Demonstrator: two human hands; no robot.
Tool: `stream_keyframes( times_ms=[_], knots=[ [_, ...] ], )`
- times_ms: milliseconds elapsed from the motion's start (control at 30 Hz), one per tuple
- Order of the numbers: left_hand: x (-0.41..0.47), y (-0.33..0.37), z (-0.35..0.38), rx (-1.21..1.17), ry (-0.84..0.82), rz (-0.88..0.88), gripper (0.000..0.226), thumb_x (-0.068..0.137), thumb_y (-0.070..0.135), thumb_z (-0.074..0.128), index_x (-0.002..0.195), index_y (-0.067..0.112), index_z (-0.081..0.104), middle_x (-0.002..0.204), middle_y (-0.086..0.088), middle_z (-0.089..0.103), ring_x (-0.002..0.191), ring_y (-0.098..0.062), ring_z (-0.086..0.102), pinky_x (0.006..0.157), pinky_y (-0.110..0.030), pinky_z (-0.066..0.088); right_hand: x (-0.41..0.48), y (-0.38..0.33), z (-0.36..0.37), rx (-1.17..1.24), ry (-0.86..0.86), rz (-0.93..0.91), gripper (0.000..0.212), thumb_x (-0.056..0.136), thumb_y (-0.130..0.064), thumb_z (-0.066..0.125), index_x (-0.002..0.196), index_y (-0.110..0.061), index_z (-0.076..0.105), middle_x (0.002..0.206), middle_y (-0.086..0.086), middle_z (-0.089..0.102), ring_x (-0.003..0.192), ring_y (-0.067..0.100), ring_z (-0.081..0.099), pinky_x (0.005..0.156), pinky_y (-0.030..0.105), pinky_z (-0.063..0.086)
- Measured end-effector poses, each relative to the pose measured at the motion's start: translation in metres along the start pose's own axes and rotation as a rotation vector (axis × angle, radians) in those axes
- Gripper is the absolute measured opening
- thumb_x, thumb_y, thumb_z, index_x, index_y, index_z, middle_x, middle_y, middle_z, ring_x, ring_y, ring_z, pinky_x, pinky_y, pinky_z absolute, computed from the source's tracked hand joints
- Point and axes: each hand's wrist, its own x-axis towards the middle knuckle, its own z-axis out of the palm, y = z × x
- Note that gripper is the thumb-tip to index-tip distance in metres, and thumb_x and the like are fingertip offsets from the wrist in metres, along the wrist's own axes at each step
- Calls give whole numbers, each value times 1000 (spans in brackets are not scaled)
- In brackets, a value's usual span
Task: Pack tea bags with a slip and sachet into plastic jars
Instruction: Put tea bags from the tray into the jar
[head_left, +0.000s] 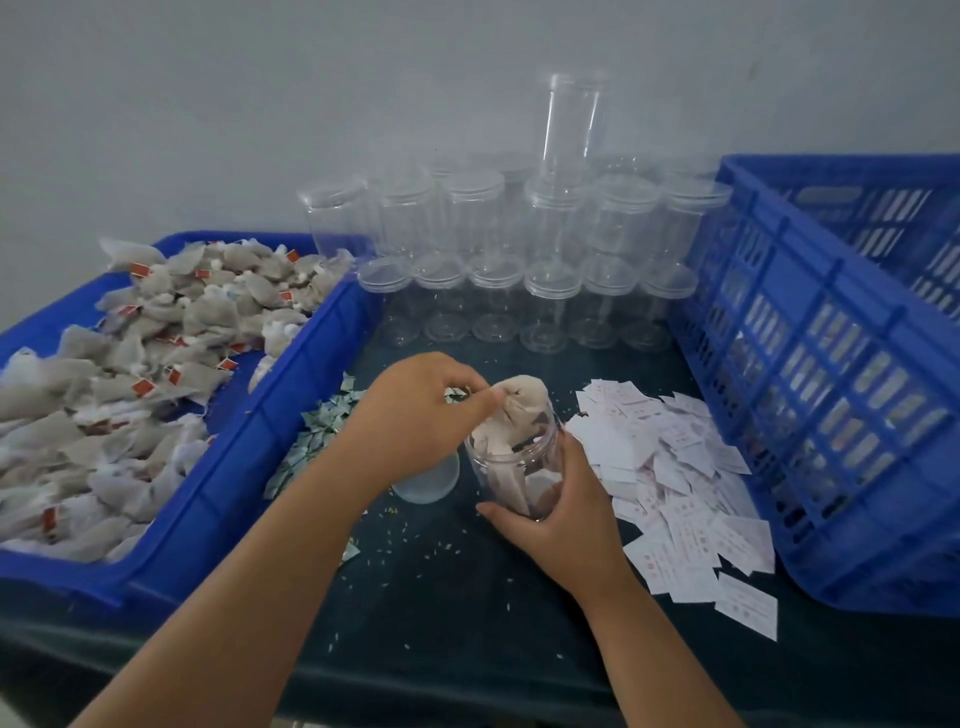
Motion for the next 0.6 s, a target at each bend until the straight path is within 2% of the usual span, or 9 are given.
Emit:
stream_keyframes(
  times_ms=[67, 133, 233, 300, 367, 433, 533, 600],
  knots=[
    [-1, -2, -2, 8, 10, 11, 21, 98, 52, 64, 91, 40, 80, 77, 21, 69, 68, -3, 61, 62, -24, 47, 0, 0, 0, 20, 6, 2, 87, 62, -67, 92, 134, -54, 46, 129, -29, 64, 113, -2, 67, 85, 23, 58],
    [-2, -3, -4, 10, 14, 18, 21, 100, 47, 64, 93, 38, 82, 65, 19, 66, 57, -4, 56, 54, -23, 42, -1, -1, -1, 36, 13, -11, 85, 63, -64, 93, 132, -62, 43, 130, -31, 63, 114, -4, 66, 85, 15, 56],
    [-3, -5, -7, 18, 35, 10, 17, 95, 49, 70, 91, 38, 82, 69, 17, 70, 61, -3, 61, 58, -25, 48, -1, -3, -1, 43, 16, -22, 86, 64, -62, 94, 130, -69, 40, 130, -34, 62, 115, -6, 66, 85, 6, 51],
    [-4, -4, -5, 102, -19, 3, 18, 87, 55, 76, 84, 38, 77, 74, 15, 70, 66, -2, 62, 62, -25, 49, 0, -2, -1, 39, 7, -24, 84, 64, -62, 94, 130, -63, 43, 128, -30, 64, 111, -2, 68, 81, 11, 55],
    [-3, 0, 1, 229, -89, 1, 24, 81, 60, 79, 80, 37, 71, 74, 14, 65, 68, -2, 58, 61, -27, 45, -1, -1, 0, 23, -18, -29, 84, 64, -66, 93, 132, -54, 46, 124, -24, 66, 107, 4, 70, 79, 21, 60],
    [-2, 2, 5, 257, -127, 7, 23, 79, 60, 80, 84, 40, 69, 76, 15, 64, 71, -2, 58, 62, -25, 43, -3, -1, 1, 14, -55, -47, 88, 64, -67, 93, 137, -50, 46, 126, -22, 66, 109, 7, 70, 81, 32, 63],
    [-1, 6, 5, 207, -214, 36, 6, 92, 46, 74, 94, 42, 77, 87, 22, 70, 81, 5, 62, 70, -21, 48, -4, -1, 1, 7, -75, -73, 89, 64, -65, 94, 138, -48, 47, 127, -21, 67, 109, 9, 70, 81, 36, 64],
    [-2, 8, 6, 344, -334, 106, 19, 102, 38, 61, 105, 39, 79, 98, 19, 72, 88, -2, 64, 75, -25, 50, -3, -1, 0, -17, -75, -89, 88, 65, -65, 93, 138, -44, 49, 125, -21, 66, 110, 9, 69, 84, 34, 62]
  ],
)
